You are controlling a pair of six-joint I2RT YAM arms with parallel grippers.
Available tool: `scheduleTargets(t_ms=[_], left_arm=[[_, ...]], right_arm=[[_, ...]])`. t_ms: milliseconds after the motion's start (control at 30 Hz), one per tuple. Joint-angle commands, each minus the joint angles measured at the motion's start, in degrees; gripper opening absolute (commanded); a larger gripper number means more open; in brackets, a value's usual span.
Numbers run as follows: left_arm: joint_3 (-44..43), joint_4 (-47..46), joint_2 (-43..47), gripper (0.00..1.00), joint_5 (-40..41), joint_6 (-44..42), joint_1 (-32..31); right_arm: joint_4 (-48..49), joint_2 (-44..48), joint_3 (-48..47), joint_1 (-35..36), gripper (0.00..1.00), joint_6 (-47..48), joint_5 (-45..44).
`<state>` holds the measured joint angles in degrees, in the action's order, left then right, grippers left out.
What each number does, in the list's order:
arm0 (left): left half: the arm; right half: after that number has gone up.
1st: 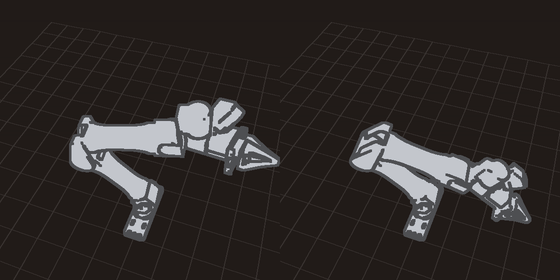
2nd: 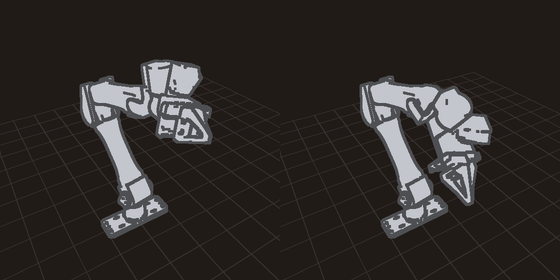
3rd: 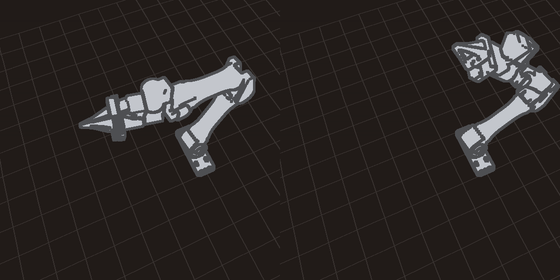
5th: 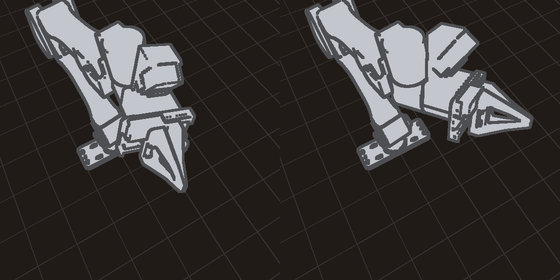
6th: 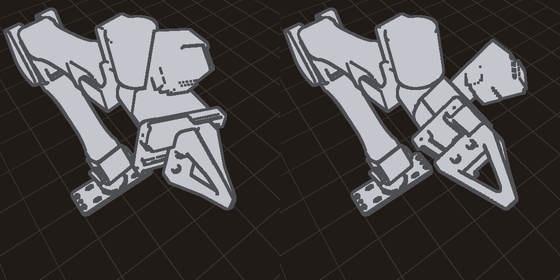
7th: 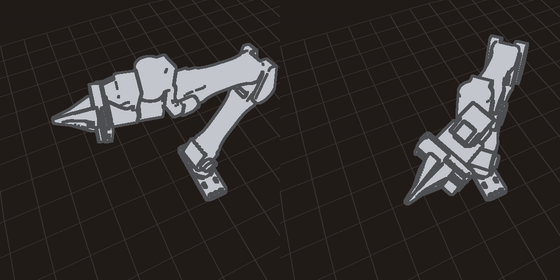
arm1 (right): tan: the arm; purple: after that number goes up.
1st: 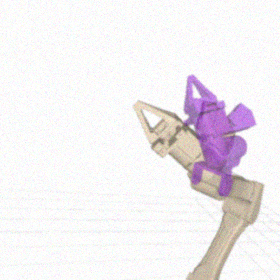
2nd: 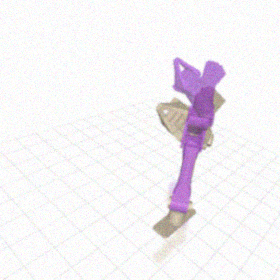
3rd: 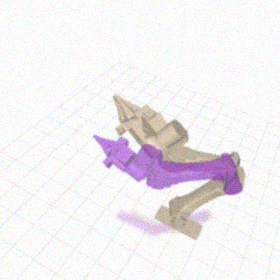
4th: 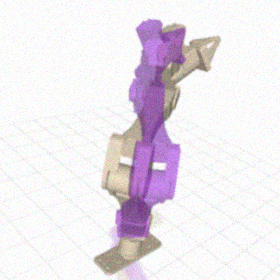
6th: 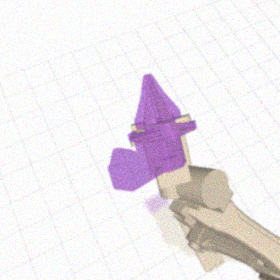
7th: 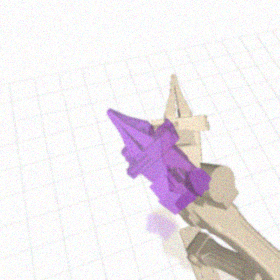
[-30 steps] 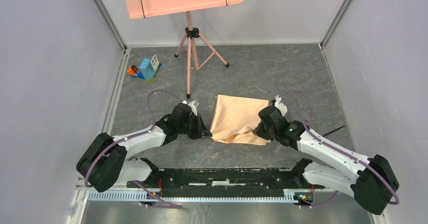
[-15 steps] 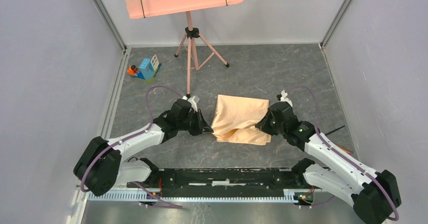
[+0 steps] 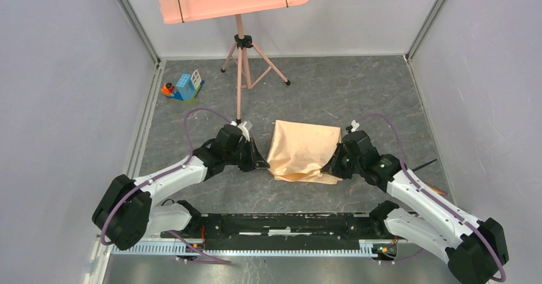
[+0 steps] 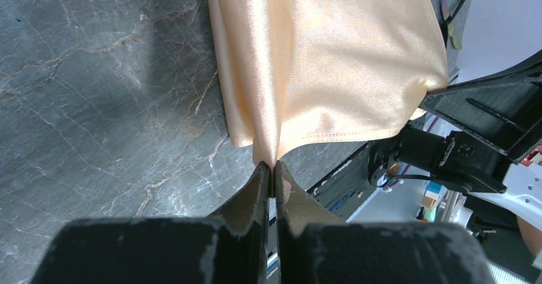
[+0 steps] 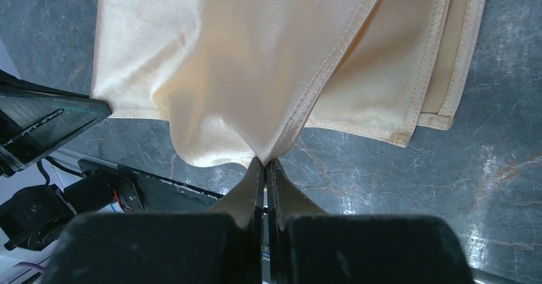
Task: Fold the napkin into a case and place the utensils inside
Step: Pick up the square-folded napkin from the center of the board.
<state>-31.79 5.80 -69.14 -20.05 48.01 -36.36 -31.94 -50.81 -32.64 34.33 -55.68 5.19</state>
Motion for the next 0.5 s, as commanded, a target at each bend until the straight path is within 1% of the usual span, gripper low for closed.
scheduleTargets(t_ms=[0, 267, 467], left_arm=[[-0.37, -0.52, 2.07, 0.11, -0.78, 1.39, 0.24], [0.84, -1.64, 1.17, 0.09, -0.61, 1.28, 0.23], [0.71, -2.75, 1.25, 0.06, -1.41, 2.1, 0.19]], right_arm=[[-0.9, 1.11, -2.41, -0.76, 0.0, 0.48, -0.3], [-1.13, 1.4, -2.59, -1.03, 0.0, 0.45, -1.91], [0.27, 1.62, -4.04, -1.17, 0.0, 1.23, -2.78]])
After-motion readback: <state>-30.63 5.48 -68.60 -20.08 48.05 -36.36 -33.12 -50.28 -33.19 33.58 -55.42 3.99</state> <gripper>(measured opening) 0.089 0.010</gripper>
